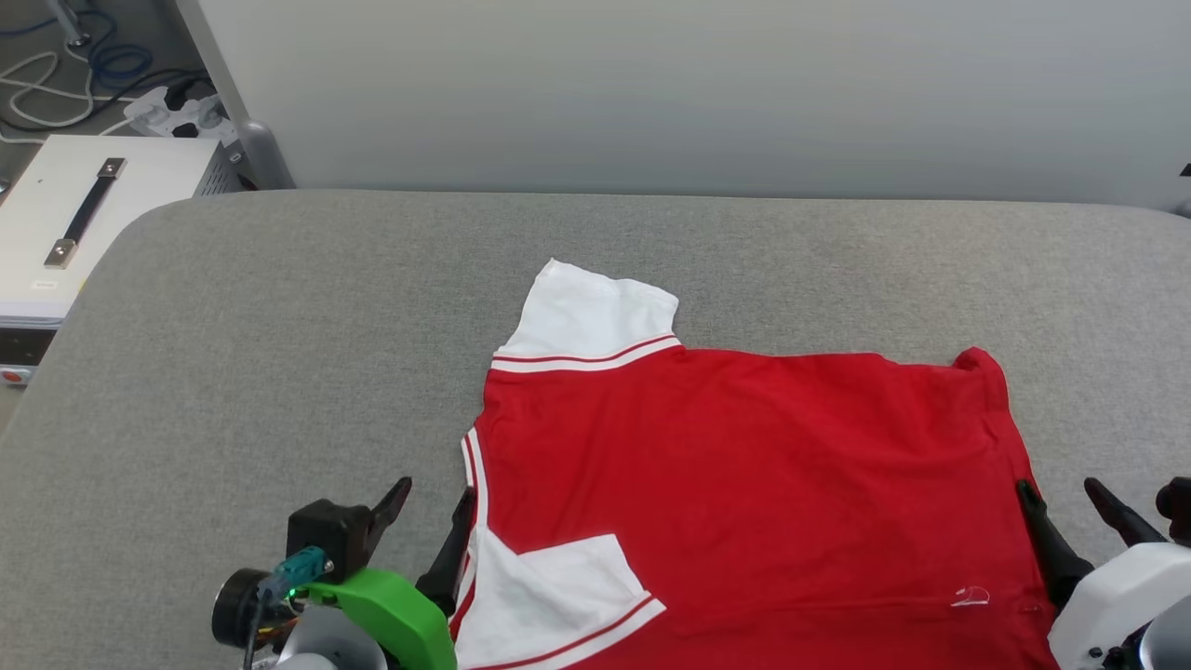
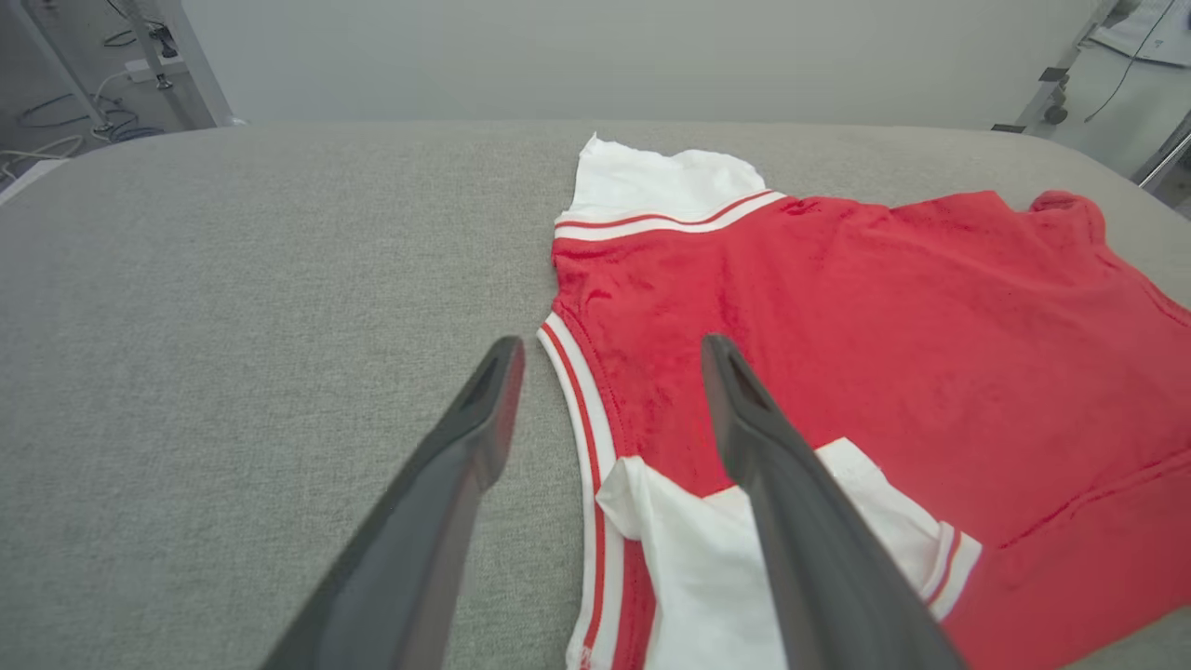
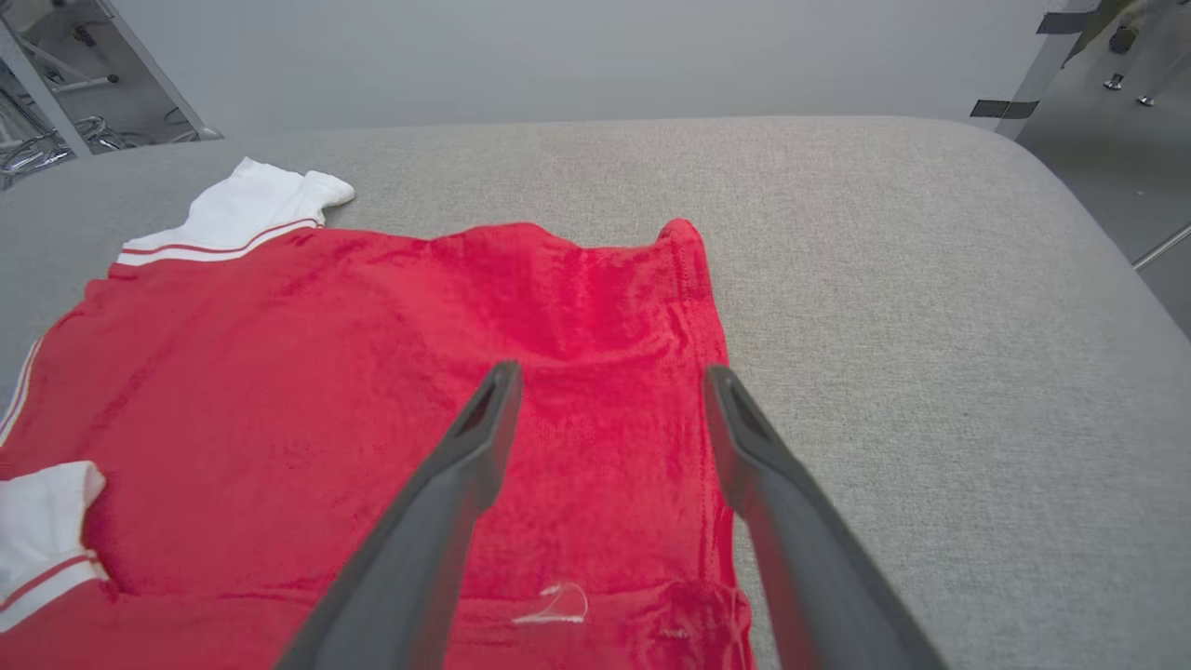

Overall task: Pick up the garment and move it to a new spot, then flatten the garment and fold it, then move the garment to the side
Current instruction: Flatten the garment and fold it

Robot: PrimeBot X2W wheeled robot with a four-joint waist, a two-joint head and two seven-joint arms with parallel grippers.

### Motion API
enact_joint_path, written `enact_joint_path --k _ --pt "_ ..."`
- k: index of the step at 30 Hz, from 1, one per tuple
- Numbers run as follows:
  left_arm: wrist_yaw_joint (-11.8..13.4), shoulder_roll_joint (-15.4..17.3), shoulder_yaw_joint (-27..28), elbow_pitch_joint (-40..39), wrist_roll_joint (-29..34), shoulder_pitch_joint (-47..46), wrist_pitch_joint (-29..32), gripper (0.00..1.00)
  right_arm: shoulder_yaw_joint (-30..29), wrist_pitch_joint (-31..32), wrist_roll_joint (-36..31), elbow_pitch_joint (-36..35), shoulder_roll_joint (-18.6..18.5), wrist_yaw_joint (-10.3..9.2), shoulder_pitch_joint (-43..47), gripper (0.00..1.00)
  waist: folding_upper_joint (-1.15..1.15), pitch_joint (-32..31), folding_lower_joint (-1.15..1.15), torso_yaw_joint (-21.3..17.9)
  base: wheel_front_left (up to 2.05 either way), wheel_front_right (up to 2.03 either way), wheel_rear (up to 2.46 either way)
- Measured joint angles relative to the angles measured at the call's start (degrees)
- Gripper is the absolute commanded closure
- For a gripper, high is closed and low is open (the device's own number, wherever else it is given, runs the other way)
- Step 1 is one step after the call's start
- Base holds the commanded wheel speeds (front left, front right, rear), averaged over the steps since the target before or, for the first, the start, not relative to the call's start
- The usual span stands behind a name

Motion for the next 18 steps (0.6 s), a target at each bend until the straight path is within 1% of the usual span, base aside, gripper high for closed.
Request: enact_joint_path --k 3,6,8,9,10,12,14,18 --pt "-0.6 -1.0 1.2 -0.2 1.4 -0.1 -3.1 0.00 0.4 -5.5 0.0 -0.2 0.4 0.00 0.0 0.00 0.00 0.2 0.00 -0.2 0.00 0.00 0.00" --pt "-1.5 -2.1 3.2 -0.6 3.3 -0.1 -4.3 0.00 1.4 -10.8 -0.3 -0.3 0.6 0.00 0.1 0.00 0.00 0.5 0.00 -0.4 0.00 0.00 0.00" --pt "-2.1 -3.4 5.3 -1.2 5.3 0.0 -4.5 0.00 1.8 -14.6 -0.4 -0.3 1.0 0.00 0.1 0.00 0.00 0.8 0.00 -0.5 0.00 0.00 0.00" --pt "-3.5 -5.9 10.3 -3.3 9.5 0.4 -4.5 0.00 2.2 -19.7 -1.0 0.0 1.9 0.00 0.1 0.00 0.00 1.4 0.00 -0.8 0.00 0.00 0.00" --pt "-4.2 -6.9 12.0 -3.8 10.9 1.0 -4.5 0.00 2.4 -21.2 -1.3 0.3 2.1 0.00 0.1 0.00 0.00 1.6 0.00 -0.9 0.00 0.00 0.00" --pt "-6.0 -8.8 14.6 -4.1 13.2 2.4 -4.5 0.00 2.5 -23.8 -1.6 0.9 2.7 0.00 0.1 0.00 0.00 2.1 0.00 -1.3 0.00 0.00 0.00" --pt "-7.9 -10.0 16.0 -3.5 15.2 3.0 -4.5 0.00 2.5 -25.5 -1.8 1.4 3.4 0.00 0.1 0.00 0.00 2.5 0.00 -1.7 0.00 0.00 0.00" --pt "-11.2 -11.5 19.2 -2.2 17.7 2.7 -4.5 0.00 3.4 -27.5 -2.7 1.8 3.8 0.00 0.1 0.00 0.00 3.8 0.00 -2.7 0.00 0.00 0.00"
